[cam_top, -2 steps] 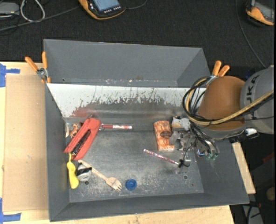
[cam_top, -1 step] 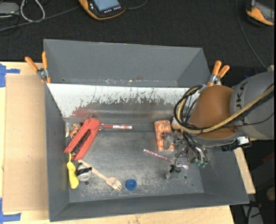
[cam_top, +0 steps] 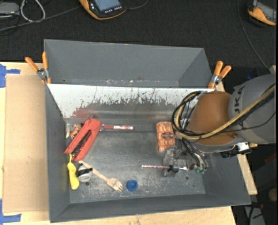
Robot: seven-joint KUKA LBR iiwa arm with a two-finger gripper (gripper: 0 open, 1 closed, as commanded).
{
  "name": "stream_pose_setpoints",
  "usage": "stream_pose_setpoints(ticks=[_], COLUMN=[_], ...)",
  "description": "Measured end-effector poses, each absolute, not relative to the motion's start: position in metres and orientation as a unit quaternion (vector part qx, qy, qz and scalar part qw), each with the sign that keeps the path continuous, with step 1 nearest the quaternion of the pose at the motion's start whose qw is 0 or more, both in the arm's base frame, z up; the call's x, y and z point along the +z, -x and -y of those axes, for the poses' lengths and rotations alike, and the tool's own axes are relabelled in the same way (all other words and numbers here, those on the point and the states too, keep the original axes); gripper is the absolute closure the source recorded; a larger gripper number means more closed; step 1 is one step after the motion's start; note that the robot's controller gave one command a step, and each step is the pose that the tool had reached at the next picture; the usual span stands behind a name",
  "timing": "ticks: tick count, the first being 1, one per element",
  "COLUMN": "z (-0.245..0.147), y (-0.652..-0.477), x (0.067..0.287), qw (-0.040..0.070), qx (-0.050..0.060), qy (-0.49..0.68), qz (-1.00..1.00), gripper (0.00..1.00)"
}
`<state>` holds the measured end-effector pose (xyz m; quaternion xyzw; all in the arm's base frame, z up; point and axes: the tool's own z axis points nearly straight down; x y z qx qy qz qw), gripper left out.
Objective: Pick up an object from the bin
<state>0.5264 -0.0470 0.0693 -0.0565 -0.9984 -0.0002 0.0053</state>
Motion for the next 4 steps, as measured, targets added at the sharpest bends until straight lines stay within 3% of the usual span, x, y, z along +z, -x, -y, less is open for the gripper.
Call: stream_pose_setpoints(ticks=[1, 2, 4], z=[0.047, 0.047, 0.047], y=[-0.526, -0.525, -0.526], x=[0.07, 0.111, 0.145], qw=[0.005, 0.008, 0.006], qx=[0.0, -0.001, -0.001], qy=[0.057, 0.057, 0.058], qz=[0.998, 0.998, 0.998], gripper=[1.0, 1.0, 1.0])
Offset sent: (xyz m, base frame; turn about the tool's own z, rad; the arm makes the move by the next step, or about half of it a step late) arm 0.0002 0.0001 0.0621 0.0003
